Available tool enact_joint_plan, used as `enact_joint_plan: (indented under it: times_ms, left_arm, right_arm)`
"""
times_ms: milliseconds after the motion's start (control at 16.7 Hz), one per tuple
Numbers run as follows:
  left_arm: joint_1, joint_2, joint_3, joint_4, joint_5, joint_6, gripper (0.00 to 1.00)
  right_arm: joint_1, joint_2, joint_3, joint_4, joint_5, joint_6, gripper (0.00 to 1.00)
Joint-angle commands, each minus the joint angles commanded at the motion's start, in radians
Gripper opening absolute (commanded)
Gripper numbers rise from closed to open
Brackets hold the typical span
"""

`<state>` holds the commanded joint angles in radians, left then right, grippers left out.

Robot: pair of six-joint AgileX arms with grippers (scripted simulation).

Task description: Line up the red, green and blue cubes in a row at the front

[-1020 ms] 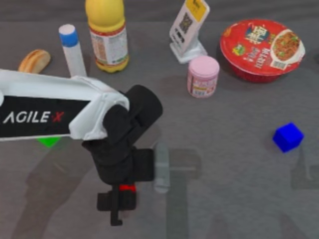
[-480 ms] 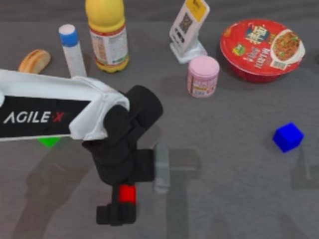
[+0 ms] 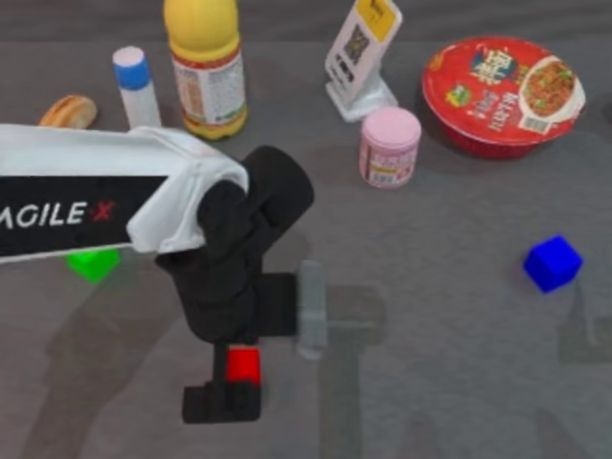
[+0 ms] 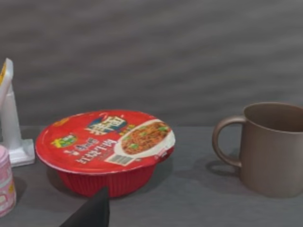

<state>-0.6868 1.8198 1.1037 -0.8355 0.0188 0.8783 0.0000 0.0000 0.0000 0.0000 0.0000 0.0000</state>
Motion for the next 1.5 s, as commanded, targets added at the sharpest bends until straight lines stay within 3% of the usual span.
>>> enact_joint_plan:
  times_ms: [300, 720, 960, 1320, 1500]
  left_arm:
    - [0.014, -0.074, 0.102, -0.185, 0.000, 0.000, 1.00]
    - [0.027, -0.072, 0.122, -0.201, 0.000, -0.011, 1.00]
    - [0.173, 0.014, 0.220, -0.218, -0.005, -0.104, 1.00]
    - [0.512, 0.183, 0.406, -0.250, -0.015, -0.307, 1.00]
    - [0.585, 0.222, 0.456, -0.253, -0.017, -0.364, 1.00]
  right_arm:
    - [0.000, 0.000, 0.000, 0.000, 0.000, 0.000, 1.00]
    - [0.000, 0.000, 0.000, 0.000, 0.000, 0.000, 1.00]
    - [0.000, 0.000, 0.000, 0.000, 0.000, 0.000, 1.00]
    - [0.000, 0.000, 0.000, 0.000, 0.000, 0.000, 1.00]
    - [0.000, 0.000, 0.000, 0.000, 0.000, 0.000, 1.00]
